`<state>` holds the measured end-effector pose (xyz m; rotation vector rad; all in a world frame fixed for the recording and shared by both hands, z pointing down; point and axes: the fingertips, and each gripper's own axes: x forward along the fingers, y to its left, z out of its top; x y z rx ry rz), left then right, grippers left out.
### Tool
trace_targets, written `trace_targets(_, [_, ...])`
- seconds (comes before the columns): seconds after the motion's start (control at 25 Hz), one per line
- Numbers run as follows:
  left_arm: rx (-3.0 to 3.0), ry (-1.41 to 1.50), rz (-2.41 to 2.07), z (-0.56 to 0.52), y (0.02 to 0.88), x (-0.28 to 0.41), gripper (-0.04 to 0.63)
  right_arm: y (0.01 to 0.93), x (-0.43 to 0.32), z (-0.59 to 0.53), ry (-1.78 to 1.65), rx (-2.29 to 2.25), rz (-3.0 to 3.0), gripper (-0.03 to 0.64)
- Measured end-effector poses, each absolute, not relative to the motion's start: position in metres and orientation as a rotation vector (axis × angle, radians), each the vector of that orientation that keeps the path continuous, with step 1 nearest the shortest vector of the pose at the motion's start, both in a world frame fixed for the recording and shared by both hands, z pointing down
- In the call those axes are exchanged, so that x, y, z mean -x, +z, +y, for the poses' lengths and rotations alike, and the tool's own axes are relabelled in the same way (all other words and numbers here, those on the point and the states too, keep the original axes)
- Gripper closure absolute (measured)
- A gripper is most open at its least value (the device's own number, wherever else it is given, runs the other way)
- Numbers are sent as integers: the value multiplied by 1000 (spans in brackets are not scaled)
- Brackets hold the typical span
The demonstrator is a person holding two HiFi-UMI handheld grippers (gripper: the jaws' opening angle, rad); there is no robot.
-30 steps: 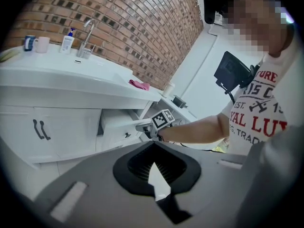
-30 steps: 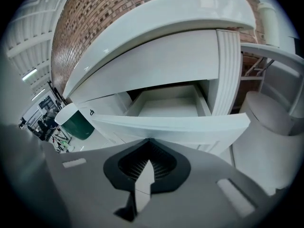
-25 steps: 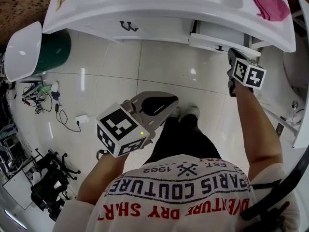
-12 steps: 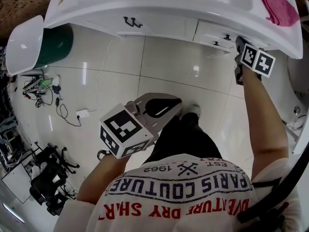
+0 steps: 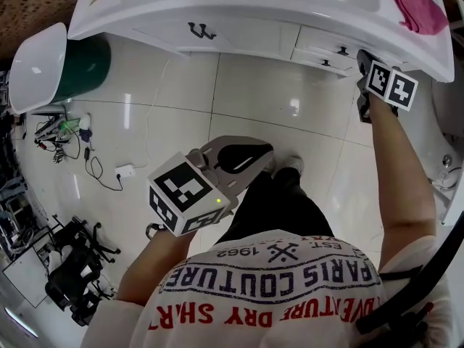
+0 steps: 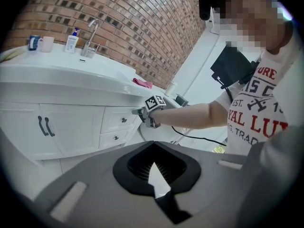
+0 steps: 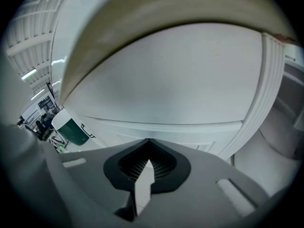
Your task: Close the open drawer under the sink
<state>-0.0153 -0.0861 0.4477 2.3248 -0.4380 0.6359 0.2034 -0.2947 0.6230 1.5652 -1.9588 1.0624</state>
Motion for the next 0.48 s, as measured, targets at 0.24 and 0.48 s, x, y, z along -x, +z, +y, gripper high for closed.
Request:
trace_targets(0.24, [-2388,597,-408,-80,421,21,614,536,-149,-224,1089,-1331,-2266,609])
trace_targets(0.48, [-2456,516,-349,-64,381,24,614,439,-76,-98,1159,-1031,-2460,609])
